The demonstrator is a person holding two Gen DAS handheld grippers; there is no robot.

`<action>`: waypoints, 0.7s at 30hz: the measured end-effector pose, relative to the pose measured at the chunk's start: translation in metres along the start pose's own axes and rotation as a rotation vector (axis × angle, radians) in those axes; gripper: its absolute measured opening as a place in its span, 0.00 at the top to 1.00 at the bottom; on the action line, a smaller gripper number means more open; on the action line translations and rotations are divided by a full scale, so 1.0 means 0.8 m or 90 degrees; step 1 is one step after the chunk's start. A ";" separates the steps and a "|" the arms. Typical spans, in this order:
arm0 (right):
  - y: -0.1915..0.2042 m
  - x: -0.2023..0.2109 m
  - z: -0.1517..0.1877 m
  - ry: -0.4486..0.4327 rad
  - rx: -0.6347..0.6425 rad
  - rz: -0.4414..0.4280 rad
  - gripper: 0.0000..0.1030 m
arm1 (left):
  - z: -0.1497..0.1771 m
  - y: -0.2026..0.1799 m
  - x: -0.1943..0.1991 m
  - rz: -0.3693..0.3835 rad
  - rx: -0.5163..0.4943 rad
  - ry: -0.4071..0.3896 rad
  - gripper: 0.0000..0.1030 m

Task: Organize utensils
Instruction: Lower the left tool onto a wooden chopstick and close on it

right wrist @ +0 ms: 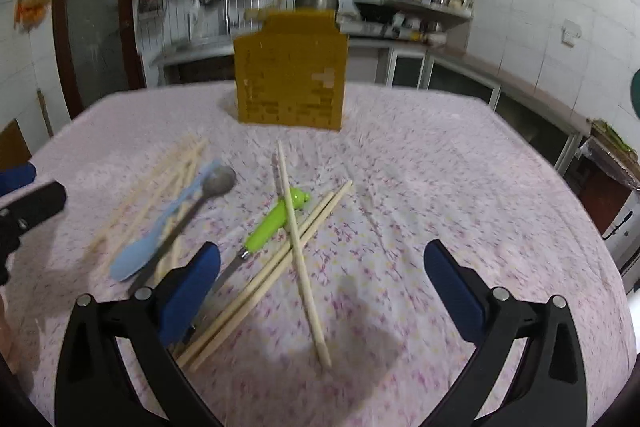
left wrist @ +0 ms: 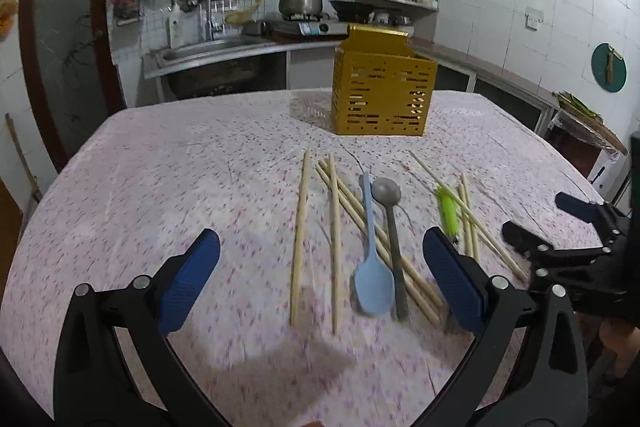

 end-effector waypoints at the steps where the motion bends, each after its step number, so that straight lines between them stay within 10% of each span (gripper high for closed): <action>1: -0.001 -0.012 -0.004 0.011 -0.008 -0.002 0.04 | -0.006 0.004 -0.012 0.001 0.004 0.012 0.05; 17: -0.008 -0.108 -0.061 0.081 -0.037 -0.031 0.04 | -0.064 0.012 -0.123 0.010 -0.007 0.080 0.05; 21: -0.004 -0.119 -0.048 0.094 -0.032 -0.026 0.20 | -0.050 0.017 -0.134 0.017 -0.004 0.092 0.05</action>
Point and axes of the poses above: each gripper's, at about its wrist camera, not at the fingertips, and x roughly against the way its jaws point, y to its left, z to its underside, the point moved 7 cm from there along -x, roughly the way its jaws point, and after that the axes turned 5 degrees about y, right-handed, at the moved point
